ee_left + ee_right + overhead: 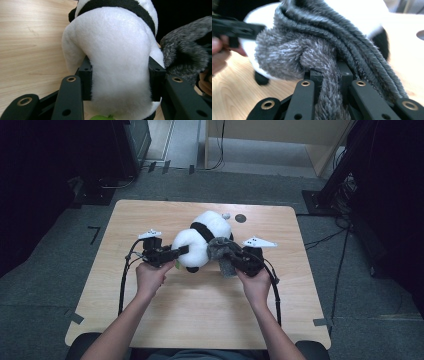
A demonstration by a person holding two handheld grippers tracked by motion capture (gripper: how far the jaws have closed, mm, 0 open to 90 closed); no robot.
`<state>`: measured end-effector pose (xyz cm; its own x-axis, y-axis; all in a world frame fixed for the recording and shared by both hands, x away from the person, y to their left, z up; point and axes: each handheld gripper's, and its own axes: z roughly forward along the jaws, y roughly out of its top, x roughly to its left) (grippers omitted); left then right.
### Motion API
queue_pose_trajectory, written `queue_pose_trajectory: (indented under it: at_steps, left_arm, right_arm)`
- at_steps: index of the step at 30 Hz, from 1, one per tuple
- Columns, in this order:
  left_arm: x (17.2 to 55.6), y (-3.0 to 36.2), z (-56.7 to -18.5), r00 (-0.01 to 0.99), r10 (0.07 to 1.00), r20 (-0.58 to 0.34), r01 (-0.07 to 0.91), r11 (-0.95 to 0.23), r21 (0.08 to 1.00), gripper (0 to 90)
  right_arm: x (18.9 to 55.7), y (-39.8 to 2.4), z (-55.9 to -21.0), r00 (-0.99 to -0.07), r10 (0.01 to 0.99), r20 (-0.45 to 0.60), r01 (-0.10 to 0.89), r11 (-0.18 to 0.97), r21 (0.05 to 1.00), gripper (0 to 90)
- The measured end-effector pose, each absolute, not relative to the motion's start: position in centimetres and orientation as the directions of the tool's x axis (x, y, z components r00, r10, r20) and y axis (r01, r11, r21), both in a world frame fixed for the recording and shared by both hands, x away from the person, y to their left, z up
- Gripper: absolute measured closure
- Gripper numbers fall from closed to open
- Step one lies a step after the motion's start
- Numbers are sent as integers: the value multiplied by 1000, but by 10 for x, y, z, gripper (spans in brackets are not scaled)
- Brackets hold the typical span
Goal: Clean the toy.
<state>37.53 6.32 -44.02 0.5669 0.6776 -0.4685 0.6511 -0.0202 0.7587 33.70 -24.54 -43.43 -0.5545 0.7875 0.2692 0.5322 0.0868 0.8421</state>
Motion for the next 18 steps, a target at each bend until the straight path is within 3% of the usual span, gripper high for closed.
queue_pose_trajectory:
  at_steps: [12, 18]
  left_arm:
    - [370, 55, -443, 557, 678, -479, 652, -1, 758, 534]
    - [370, 52, -444, 552, 689, -469, 657, -13, 754, 534]
  right_arm:
    - [327, -217, -425, -591, 756, 280, 491, 62, 869, 807]
    - [318, -199, -426, -632, 738, 235, 456, 110, 883, 808]
